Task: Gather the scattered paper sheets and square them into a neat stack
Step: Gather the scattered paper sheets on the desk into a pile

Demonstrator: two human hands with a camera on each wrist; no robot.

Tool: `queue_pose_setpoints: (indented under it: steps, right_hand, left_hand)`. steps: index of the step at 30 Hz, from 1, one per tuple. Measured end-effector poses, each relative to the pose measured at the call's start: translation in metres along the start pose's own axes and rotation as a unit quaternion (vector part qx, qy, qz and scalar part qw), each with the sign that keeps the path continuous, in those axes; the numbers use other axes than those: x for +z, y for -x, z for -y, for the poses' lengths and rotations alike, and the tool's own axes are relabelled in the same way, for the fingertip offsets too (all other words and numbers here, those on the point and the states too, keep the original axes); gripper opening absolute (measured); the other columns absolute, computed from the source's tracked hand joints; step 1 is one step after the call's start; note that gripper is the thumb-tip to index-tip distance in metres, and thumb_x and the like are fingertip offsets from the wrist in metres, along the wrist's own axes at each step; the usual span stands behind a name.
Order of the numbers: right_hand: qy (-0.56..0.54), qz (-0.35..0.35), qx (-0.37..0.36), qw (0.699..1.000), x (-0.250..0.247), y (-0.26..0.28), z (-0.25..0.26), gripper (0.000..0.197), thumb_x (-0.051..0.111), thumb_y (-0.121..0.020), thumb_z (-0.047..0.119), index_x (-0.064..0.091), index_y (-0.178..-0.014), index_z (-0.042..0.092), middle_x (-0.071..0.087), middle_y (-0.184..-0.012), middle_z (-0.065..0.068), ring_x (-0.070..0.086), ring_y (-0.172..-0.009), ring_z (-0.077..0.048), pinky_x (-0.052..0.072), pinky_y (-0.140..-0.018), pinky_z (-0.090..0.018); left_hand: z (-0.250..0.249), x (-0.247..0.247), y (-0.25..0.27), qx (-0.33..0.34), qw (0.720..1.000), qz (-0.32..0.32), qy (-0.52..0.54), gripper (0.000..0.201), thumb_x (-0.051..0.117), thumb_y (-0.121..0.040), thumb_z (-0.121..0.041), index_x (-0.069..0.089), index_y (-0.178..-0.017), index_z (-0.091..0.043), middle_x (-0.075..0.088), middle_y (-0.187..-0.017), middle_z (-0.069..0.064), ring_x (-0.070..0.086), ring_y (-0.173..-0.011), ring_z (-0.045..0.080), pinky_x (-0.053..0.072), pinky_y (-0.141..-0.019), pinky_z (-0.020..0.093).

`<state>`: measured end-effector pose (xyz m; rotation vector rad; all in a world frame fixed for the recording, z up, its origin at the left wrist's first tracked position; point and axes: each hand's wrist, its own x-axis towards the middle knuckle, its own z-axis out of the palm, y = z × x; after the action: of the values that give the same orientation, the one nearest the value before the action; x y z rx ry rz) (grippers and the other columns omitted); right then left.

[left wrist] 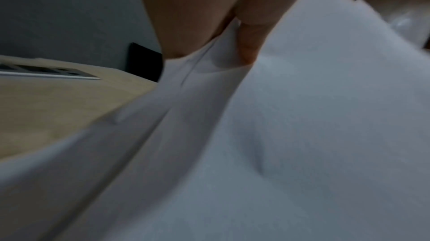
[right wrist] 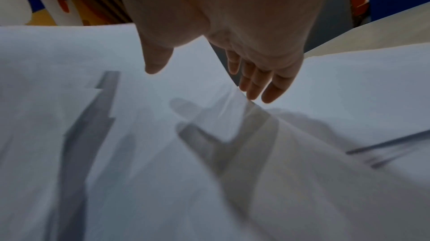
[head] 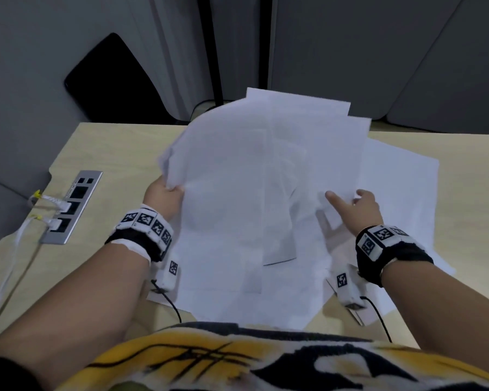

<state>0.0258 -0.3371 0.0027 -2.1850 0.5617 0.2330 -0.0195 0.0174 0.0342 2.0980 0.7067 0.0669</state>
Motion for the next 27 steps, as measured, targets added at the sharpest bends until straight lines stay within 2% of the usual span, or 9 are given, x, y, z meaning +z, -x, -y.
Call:
queue_pose_setpoints:
  steps: [3,6,9,12,15,18,21,24,27]
  right_hand:
    - [-0.071,-0.024,-0.021,0.997,-0.011,0.000,0.010,0.094,0.069,-0.078,0.055,0.025,-0.149,0.012,0.038,-0.150,-0.008,0.039,-0.137,-0.026,0.032,-0.107,-0.036]
    - [-0.123,-0.030,-0.065,0.990,-0.017,0.000,0.022,0.073,0.071,-0.079,0.050,0.043,-0.135,0.014,0.058,-0.124,0.000,0.055,-0.119,-0.025,0.041,-0.094,-0.032]
    - [-0.174,-0.018,-0.113,0.978,-0.017,0.002,0.037,0.053,0.074,-0.077,0.046,0.055,-0.118,0.019,0.066,-0.109,0.004,0.063,-0.101,-0.018,0.049,-0.091,-0.035]
    - [-0.201,-0.001,-0.160,0.966,-0.016,0.007,0.056,0.038,0.071,-0.084,0.037,0.059,-0.112,0.016,0.066,-0.098,0.005,0.063,-0.088,-0.012,0.049,-0.080,-0.029]
    - [-0.191,0.024,-0.173,0.966,-0.016,0.009,0.065,0.021,0.066,-0.088,0.028,0.062,-0.105,0.016,0.066,-0.091,0.005,0.062,-0.083,-0.015,0.048,-0.072,-0.028]
    - [-0.145,0.055,-0.142,0.978,-0.015,0.007,0.059,0.010,0.063,-0.084,0.022,0.064,-0.094,0.021,0.069,-0.091,-0.001,0.065,-0.084,-0.025,0.054,-0.076,-0.040]
    - [-0.086,0.073,-0.128,0.985,-0.013,0.013,0.050,0.005,0.059,-0.086,0.017,0.062,-0.087,0.021,0.065,-0.085,-0.003,0.061,-0.077,-0.023,0.052,-0.071,-0.035]
    - [-0.049,0.101,-0.106,0.988,-0.011,0.022,0.042,0.014,0.054,-0.087,0.017,0.060,-0.075,0.022,0.061,-0.074,-0.002,0.057,-0.070,-0.023,0.046,-0.064,-0.030]
    - [0.037,0.136,-0.067,0.988,-0.008,0.023,0.035,0.018,0.049,-0.086,0.018,0.065,-0.086,0.010,0.068,-0.084,-0.008,0.063,-0.079,-0.026,0.050,-0.072,-0.032]
  left_hand:
    - [0.002,-0.010,0.002,-0.002,0.997,-0.018,0.073,0.003,0.056,-0.091,-0.009,0.057,-0.092,-0.011,0.061,-0.095,0.009,0.055,-0.090,0.022,0.038,-0.083,0.029]
    - [-0.004,-0.014,0.003,0.003,0.992,-0.046,0.117,0.006,0.059,-0.091,-0.009,0.056,-0.095,-0.012,0.061,-0.099,0.005,0.058,-0.095,0.019,0.037,-0.083,0.023]
    - [-0.018,-0.016,0.005,0.002,0.991,-0.061,0.118,0.015,0.060,-0.093,-0.019,0.058,-0.093,-0.004,0.064,-0.093,0.018,0.063,-0.095,0.031,0.046,-0.073,0.027]
    - [-0.027,-0.013,-0.002,-0.008,0.990,-0.043,0.131,0.030,0.058,-0.095,-0.026,0.049,-0.079,-0.002,0.051,-0.070,0.011,0.049,-0.065,0.026,0.041,-0.051,0.012]
    - [-0.033,-0.010,-0.006,-0.014,0.980,-0.043,0.194,0.007,0.064,-0.091,-0.017,0.060,-0.088,-0.013,0.059,-0.088,0.004,0.056,-0.081,0.019,0.048,-0.082,0.019]
    - [-0.027,-0.006,-0.004,-0.017,0.980,-0.013,0.198,0.028,0.063,-0.092,-0.013,0.060,-0.115,0.003,0.060,-0.102,0.007,0.056,-0.095,0.017,0.038,-0.077,0.016]
    - [-0.021,-0.004,0.000,-0.027,0.977,0.003,0.210,0.029,0.060,-0.092,-0.006,0.059,-0.119,0.005,0.062,-0.108,0.008,0.057,-0.098,0.019,0.039,-0.083,0.020]
    - [-0.011,-0.003,-0.003,-0.036,0.980,0.045,0.191,0.030,0.061,-0.090,-0.003,0.061,-0.120,-0.001,0.065,-0.114,0.011,0.061,-0.105,0.024,0.044,-0.095,0.032]
    - [0.005,-0.001,-0.010,-0.041,0.983,0.102,0.149,0.030,0.069,-0.082,-0.010,0.065,-0.111,-0.015,0.068,-0.115,0.009,0.062,-0.111,0.028,0.043,-0.105,0.046]
